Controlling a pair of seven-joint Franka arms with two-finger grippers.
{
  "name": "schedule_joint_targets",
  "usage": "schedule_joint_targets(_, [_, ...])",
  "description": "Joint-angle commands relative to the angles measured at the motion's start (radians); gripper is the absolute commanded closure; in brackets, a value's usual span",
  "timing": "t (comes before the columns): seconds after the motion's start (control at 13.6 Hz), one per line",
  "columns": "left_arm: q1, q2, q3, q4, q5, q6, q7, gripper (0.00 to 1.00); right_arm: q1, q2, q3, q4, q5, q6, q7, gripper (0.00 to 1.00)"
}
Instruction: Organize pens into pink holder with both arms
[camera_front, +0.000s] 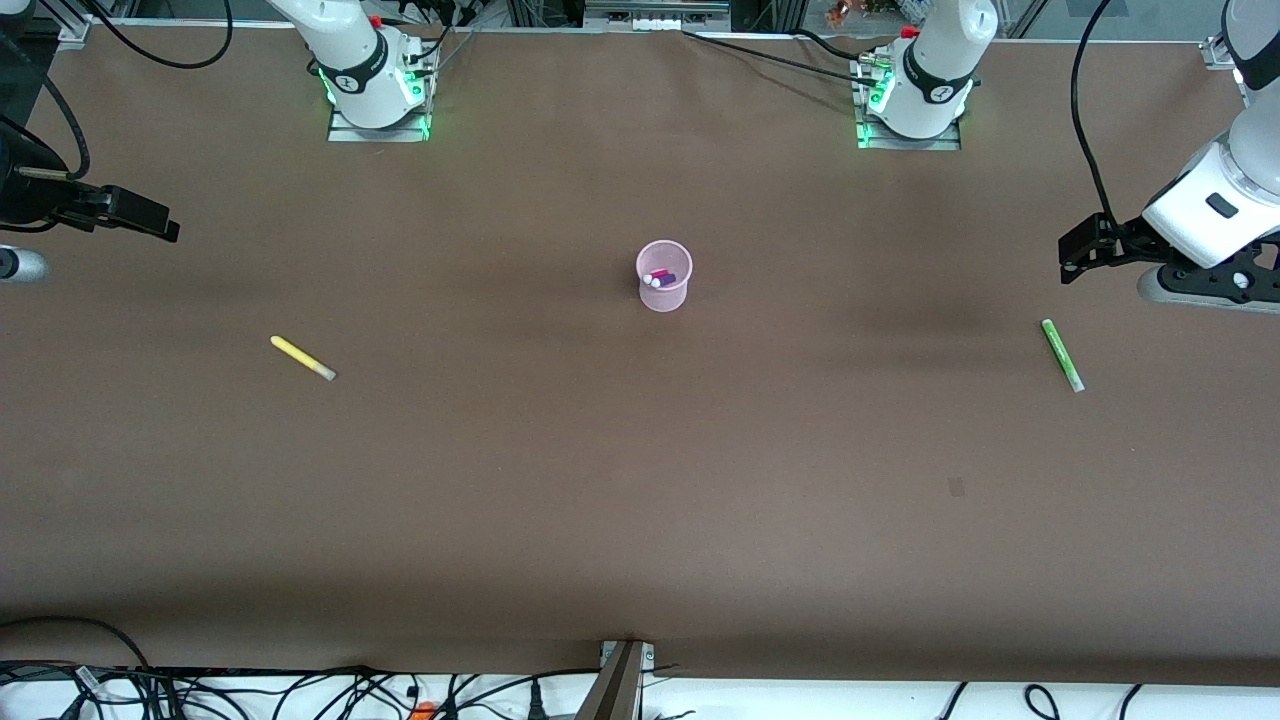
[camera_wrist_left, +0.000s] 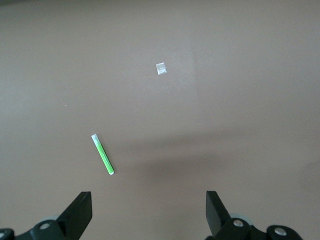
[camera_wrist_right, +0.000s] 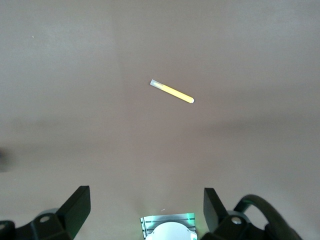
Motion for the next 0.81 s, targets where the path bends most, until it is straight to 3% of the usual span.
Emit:
schedule_joint_targets(0.0, [0.006,0.01,-0.004,0.027,0.004,-0.021,0.0,0.0,0.003,-0.01,0.011,-0.005,0.018,-0.004,0.004,0.0])
schedule_joint_targets(0.73, [0.003,0.01,-0.006,0.028,0.003,-0.021,0.0,0.0,0.003,-0.012,0.009,-0.001,0.009,-0.012,0.001,0.0])
